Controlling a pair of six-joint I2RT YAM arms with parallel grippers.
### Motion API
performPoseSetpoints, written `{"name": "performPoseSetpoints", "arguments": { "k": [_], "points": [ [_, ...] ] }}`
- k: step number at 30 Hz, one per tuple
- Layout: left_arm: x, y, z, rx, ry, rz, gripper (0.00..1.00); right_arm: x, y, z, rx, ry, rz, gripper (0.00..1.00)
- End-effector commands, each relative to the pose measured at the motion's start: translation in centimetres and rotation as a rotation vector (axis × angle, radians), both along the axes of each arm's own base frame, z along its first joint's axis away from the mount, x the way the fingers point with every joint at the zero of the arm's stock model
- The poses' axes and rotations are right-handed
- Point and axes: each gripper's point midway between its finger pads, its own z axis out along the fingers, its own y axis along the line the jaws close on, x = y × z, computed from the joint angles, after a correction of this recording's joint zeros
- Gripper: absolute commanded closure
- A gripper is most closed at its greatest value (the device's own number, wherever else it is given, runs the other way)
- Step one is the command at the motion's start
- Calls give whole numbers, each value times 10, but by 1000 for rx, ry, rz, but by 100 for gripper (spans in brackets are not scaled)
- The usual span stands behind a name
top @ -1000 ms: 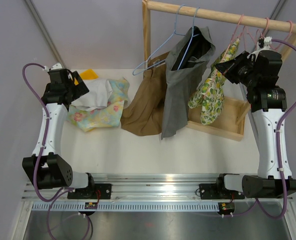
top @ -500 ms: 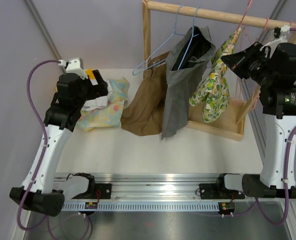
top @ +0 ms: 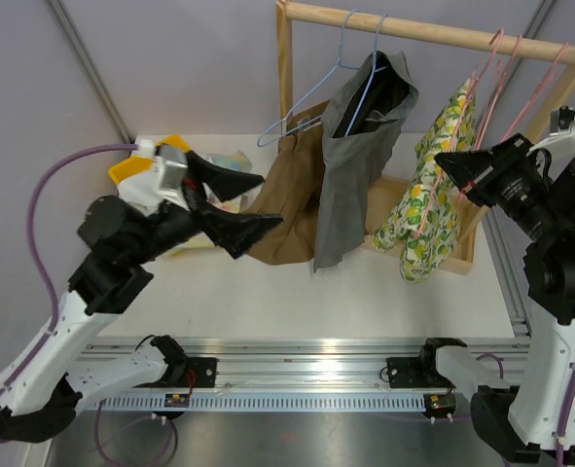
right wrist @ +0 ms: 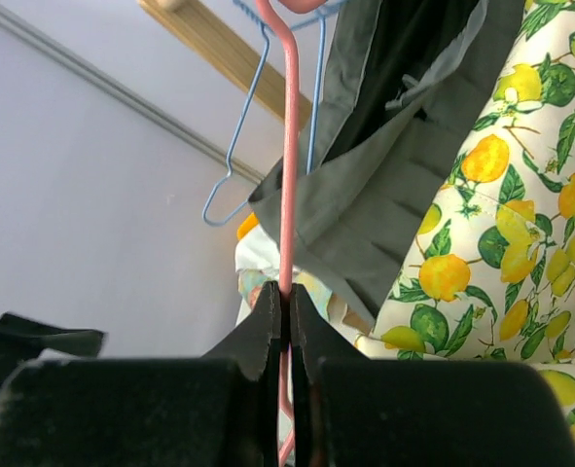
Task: Remove the skirt from the hanger
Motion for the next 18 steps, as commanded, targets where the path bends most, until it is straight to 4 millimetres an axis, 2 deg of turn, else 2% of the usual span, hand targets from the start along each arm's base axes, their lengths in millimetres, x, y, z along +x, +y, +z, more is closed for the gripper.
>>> {"name": "performPoseSetpoints", "arguments": {
  "k": [1,2,4,5,7,8,11,12,18],
  "points": [
    [-4,-47,-20,53,-8,-71,1,-21,10,12,26,-60,59,100],
    [-10,-71,-36,104,23,-102,1,-25,11,12,27,-60,61,100],
    [0,-91,-49,162,34,-41,1,-29,12,8,26,-47,71,100],
    [-5,-112,-56,194,42,-63,1,-33,13,8,26,-49,73,100],
    [-6,-129,-63,226,40,-25,1,-39,14,4,27,-42,79,100],
    [0,-141,-69,237,46,2,1,-42,14,4,27,-42,81,100],
    [-5,-160,-73,227,39,-3,1,-52,17,2,37,-36,96,100],
    [-3,-167,-80,244,41,5,1,-55,18,2,47,-35,104,100],
    [3,-186,-92,238,60,46,1,-70,20,3,59,-41,115,100]
  ]
}}
